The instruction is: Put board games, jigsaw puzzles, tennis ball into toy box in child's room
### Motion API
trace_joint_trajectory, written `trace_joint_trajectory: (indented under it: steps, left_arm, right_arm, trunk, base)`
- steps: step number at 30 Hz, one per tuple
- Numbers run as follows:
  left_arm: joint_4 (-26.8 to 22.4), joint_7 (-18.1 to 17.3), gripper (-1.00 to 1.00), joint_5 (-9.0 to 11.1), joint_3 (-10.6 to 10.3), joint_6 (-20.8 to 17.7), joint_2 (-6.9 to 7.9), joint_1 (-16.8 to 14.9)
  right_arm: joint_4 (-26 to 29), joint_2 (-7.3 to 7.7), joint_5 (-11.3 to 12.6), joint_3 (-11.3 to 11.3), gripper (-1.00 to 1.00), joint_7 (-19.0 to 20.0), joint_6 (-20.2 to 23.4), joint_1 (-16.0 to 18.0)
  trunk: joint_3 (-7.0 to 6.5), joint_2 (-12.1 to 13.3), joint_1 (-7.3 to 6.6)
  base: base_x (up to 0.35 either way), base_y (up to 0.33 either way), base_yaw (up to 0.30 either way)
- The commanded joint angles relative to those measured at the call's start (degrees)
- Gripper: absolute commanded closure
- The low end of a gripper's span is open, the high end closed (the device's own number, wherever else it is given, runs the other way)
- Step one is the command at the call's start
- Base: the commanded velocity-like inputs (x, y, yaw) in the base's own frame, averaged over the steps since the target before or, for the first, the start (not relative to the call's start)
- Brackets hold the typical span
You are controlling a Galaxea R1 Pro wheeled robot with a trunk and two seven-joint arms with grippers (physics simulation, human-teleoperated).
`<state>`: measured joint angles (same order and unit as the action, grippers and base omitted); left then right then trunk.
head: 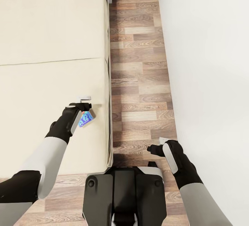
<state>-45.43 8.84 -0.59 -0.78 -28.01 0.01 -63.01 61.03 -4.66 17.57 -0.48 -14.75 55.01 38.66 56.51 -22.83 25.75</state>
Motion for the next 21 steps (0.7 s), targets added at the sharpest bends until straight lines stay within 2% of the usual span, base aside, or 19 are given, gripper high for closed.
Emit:
trace_joint_trajectory:
  steps: [1,8,15,21]
  left_arm:
    - [-0.06,0.21,-1.00,-0.04,-0.09,-0.31,0.04,-0.01]
    - [-0.02,0.21,-1.00,-0.05,-0.05,-0.24,0.15,-0.01]
    - [0.05,0.21,-1.00,-0.02,-0.14,-0.12,0.24,-0.01]
    - [0.07,0.06,-1.00,-0.02,-0.10,-0.03,0.34,-0.01]
  right_arm:
    - [0.06,-0.04,0.60,-0.05,-1.00,-0.51,0.16,0.01]
    - [0.06,-0.08,0.58,-0.05,-1.00,-0.50,0.14,0.02]
    - [0.06,-0.14,0.54,-0.05,-1.00,-0.54,0.18,0.01]
    - [0.06,-0.10,0.54,-0.05,-1.00,-0.54,0.19,0.01]
  trunk:
    - [0.06,-0.09,0.03]
    - [0.06,-0.09,0.03]
    - [0.06,-0.09,0.03]
    - [0.06,-0.09,0.03]
  base:
    - [0.000,0.000,0.000]
    - [-0.008,0.000,0.000]
    - [-0.134,0.000,0.000]
    - [-0.043,0.000,0.000]
